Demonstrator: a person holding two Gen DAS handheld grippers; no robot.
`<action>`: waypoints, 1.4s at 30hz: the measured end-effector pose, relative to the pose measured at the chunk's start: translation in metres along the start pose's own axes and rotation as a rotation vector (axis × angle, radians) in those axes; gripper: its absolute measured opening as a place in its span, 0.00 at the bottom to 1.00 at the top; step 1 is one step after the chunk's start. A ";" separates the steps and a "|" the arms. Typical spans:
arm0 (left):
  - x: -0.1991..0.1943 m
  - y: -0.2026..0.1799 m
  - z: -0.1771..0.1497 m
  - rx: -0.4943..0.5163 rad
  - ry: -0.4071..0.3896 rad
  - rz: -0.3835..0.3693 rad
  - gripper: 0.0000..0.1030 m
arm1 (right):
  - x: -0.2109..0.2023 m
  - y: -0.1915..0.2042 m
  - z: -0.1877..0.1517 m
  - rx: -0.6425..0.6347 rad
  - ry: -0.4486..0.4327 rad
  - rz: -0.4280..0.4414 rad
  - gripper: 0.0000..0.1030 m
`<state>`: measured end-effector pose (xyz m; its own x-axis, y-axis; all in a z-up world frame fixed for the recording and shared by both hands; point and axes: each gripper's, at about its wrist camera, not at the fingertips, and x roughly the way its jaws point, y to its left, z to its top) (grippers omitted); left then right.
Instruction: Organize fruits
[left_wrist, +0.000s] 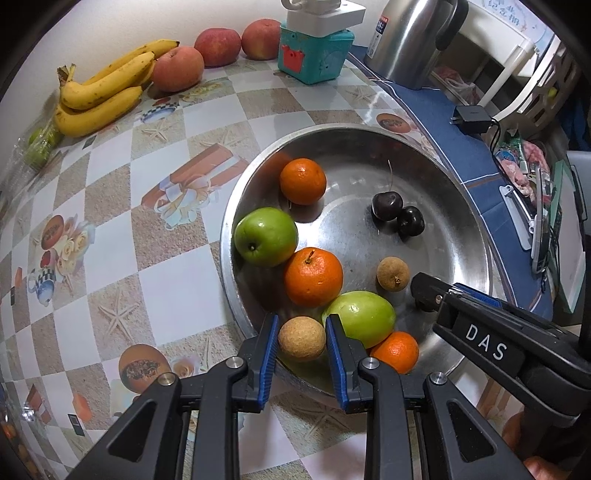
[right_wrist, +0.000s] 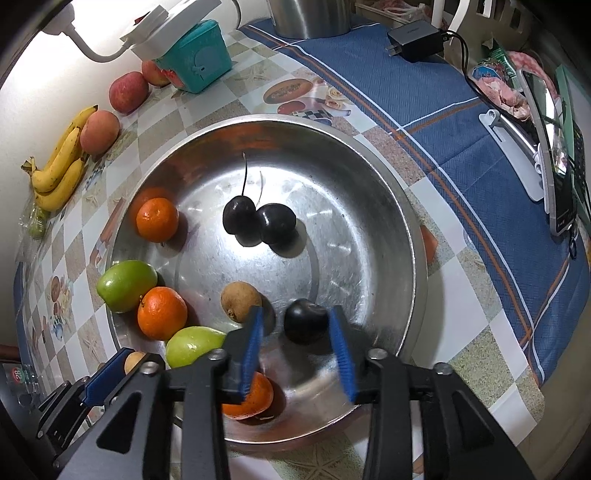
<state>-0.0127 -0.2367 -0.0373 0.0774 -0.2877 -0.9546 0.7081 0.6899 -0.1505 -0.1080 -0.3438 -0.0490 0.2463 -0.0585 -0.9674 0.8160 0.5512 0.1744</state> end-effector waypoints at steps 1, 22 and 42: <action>0.000 0.000 0.000 -0.001 0.001 -0.001 0.28 | 0.000 0.000 0.000 0.000 -0.001 0.002 0.43; -0.026 0.026 -0.012 -0.096 -0.067 -0.009 0.61 | -0.018 -0.003 -0.009 -0.004 -0.054 0.014 0.72; -0.032 0.101 -0.039 -0.320 -0.143 0.247 1.00 | -0.021 0.026 -0.029 -0.145 -0.108 0.037 0.95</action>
<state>0.0294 -0.1317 -0.0317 0.3295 -0.1619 -0.9302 0.4049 0.9142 -0.0157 -0.1071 -0.3037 -0.0291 0.3355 -0.1205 -0.9343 0.7232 0.6685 0.1735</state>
